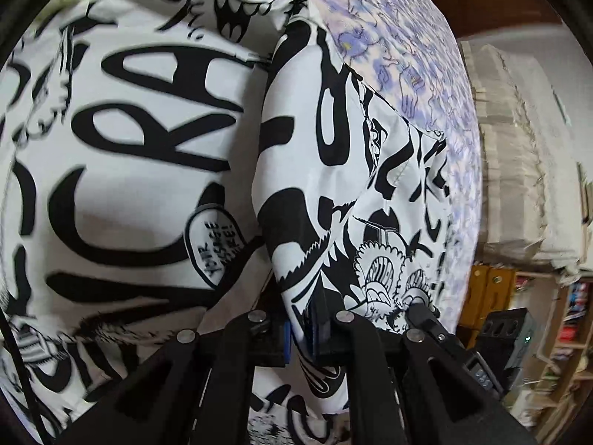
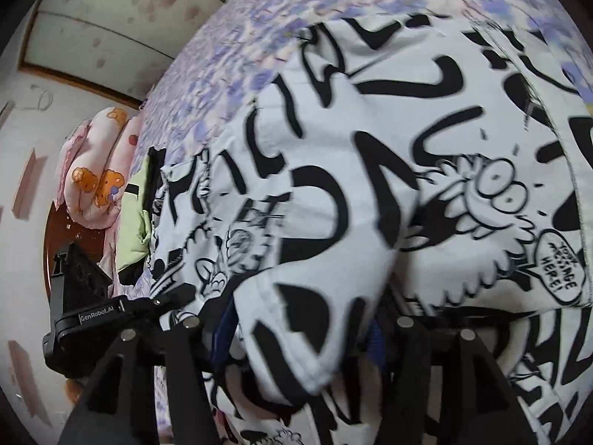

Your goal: Fold large clothes

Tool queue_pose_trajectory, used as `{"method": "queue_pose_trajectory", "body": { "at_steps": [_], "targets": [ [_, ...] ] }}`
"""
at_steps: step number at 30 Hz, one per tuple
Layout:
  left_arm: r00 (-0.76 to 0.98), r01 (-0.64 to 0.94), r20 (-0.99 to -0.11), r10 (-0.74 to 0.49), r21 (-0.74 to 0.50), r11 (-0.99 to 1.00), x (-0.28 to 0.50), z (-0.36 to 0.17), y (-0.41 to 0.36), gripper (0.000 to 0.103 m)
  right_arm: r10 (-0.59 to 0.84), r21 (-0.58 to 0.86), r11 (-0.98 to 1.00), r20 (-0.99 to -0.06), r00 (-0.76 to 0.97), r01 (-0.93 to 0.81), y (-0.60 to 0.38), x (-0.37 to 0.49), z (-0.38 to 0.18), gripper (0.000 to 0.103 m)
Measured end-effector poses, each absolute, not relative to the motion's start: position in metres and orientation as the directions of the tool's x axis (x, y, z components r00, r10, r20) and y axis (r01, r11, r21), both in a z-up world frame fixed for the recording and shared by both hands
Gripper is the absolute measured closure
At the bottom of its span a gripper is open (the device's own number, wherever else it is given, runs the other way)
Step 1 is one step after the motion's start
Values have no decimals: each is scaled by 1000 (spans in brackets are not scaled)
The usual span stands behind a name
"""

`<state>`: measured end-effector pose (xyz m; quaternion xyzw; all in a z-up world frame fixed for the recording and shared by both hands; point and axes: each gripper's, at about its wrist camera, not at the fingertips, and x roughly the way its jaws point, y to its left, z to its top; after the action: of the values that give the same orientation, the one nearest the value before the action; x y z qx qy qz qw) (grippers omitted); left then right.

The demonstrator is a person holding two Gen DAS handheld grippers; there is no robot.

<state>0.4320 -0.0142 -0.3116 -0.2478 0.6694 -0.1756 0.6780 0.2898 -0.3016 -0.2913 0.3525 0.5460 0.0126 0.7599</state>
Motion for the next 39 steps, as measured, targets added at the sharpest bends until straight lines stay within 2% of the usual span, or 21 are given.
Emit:
{"method": "queue_pose_trajectory", "body": {
  "at_steps": [2, 6, 9, 11, 15, 16, 17, 19, 23, 26, 28, 31, 32, 33, 34, 35, 36, 39],
  "targets": [
    [41, -56, -846, -531, -533, 844, 435, -309, -17, 97, 419, 549, 756, -824, 381, 357, -302, 287, -293, 47],
    [50, -59, -854, -518, -520, 852, 433, -307, -10, 97, 432, 563, 763, -810, 397, 318, -300, 272, -290, 70],
    [38, -77, -864, -502, -503, 861, 429, -319, -2, 95, 375, 486, 832, -848, 373, 269, -288, 266, -295, 89],
    [29, -96, -857, -514, -514, 852, 425, -330, 4, 95, 321, 412, 873, -887, 331, 259, -284, 265, -308, 90],
    [53, -93, -858, -511, -514, 853, 418, -329, 6, 94, 310, 386, 889, -904, 296, 248, -285, 267, -318, 90],
    [69, -82, -867, -493, -498, 863, 416, -321, 6, 89, 311, 386, 891, -902, 298, 239, -286, 267, -313, 90],
    [79, -73, -876, -476, -481, 874, 415, -313, 7, 79, 305, 384, 893, -900, 311, 235, -284, 268, -304, 89],
    [109, -63, -902, -419, -427, 902, 413, -291, 10, 70, 264, 355, 908, -897, 354, 223, -287, 266, -283, 87],
    [212, -17, -914, -346, -358, 934, 414, -244, 17, 69, 149, 229, 963, -889, 434, 140, -289, 268, -239, 84],
    [288, 31, -898, -334, -340, 940, 423, -216, 10, 67, 133, 169, 985, -876, 463, 37, -284, 286, -220, 84],
    [312, 68, -893, -325, -320, 945, 435, -208, -4, 67, 131, 137, 990, -887, 443, -19, -280, 302, -213, 84],
    [316, 98, -884, -345, -331, 939, 452, -205, -23, 67, 129, 133, 991, -927, 353, -13, -282, 315, -204, 82],
    [315, 106, -881, -353, -337, 935, 457, -206, -29, 67, 123, 134, 991, -933, 337, 8, -285, 313, -199, 76],
    [306, 116, -882, -358, -339, 934, 464, -209, -37, 67, 114, 131, 991, -934, 338, 26, -291, 308, -195, 64],
    [302, 118, -883, -359, -339, 933, 467, -211, -43, 67, 102, 123, 992, -931, 351, 38, -295, 303, -188, 57],
    [291, 122, -885, -364, -343, 931, 472, -217, -49, 67, 77, 101, 994, -924, 375, 44, -297, 300, -180, 44],
    [282, 123, -884, -373, -352, 928, 477, -223, -54, 67, 48, 72, 996, -913, 406, 46, -299, 299, -173, 37],
    [272, 105, -882, -384, -369, 923, 486, -240, -58, 67, 10, 22, 1000, -848, 530, 15, -300, 302, -167, 36]
  ]
}}
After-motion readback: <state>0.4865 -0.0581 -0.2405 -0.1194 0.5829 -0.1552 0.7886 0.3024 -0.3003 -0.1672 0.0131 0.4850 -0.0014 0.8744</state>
